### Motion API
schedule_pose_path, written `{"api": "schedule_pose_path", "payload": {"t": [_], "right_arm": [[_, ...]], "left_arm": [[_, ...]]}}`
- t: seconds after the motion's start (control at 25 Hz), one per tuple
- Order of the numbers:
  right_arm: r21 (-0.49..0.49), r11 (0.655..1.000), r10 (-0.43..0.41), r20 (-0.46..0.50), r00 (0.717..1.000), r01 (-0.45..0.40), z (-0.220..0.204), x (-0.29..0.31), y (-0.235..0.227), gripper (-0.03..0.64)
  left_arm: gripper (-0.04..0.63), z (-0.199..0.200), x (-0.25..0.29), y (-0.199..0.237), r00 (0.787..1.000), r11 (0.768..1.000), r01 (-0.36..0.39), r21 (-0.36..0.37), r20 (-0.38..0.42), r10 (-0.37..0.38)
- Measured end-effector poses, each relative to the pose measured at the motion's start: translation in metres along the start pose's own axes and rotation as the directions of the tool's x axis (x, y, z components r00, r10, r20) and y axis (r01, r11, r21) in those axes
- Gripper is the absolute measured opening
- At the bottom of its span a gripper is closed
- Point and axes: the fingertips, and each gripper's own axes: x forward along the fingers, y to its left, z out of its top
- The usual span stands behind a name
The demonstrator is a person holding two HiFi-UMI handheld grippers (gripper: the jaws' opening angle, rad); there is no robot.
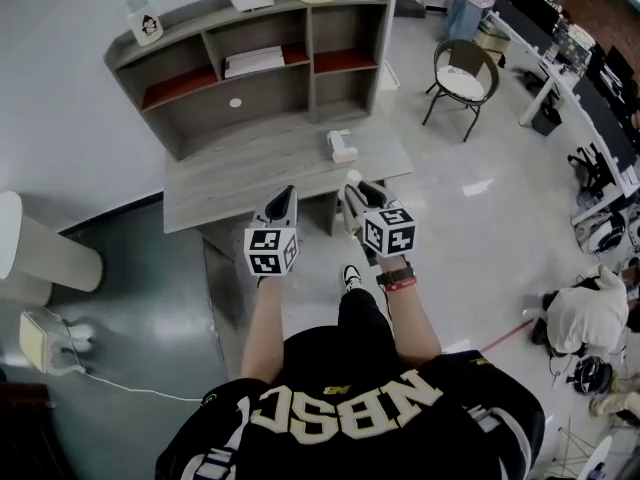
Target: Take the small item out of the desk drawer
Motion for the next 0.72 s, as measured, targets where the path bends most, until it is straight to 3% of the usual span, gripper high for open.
{"api": "schedule_pose_path", "payload": {"t": [0.36, 0.72], "right_arm": [[-0.063, 0.997, -0.045, 0.145, 0.988, 0.055, 0.057, -0.013, 0.013, 0.115], [-0.097, 0.994, -0.034, 0.251, 0.967, 0.06, 0.087, -0.015, 0.031, 0.115]], "left_arm": [[0.014, 0.058, -0.019, 0.011, 0.992, 0.998, -0.041, 0.04, 0.121, 0.036], [0.014, 0.095, -0.039, 0.026, 0.968, 0.992, -0.115, 0.048, 0.23, 0.101]]}}
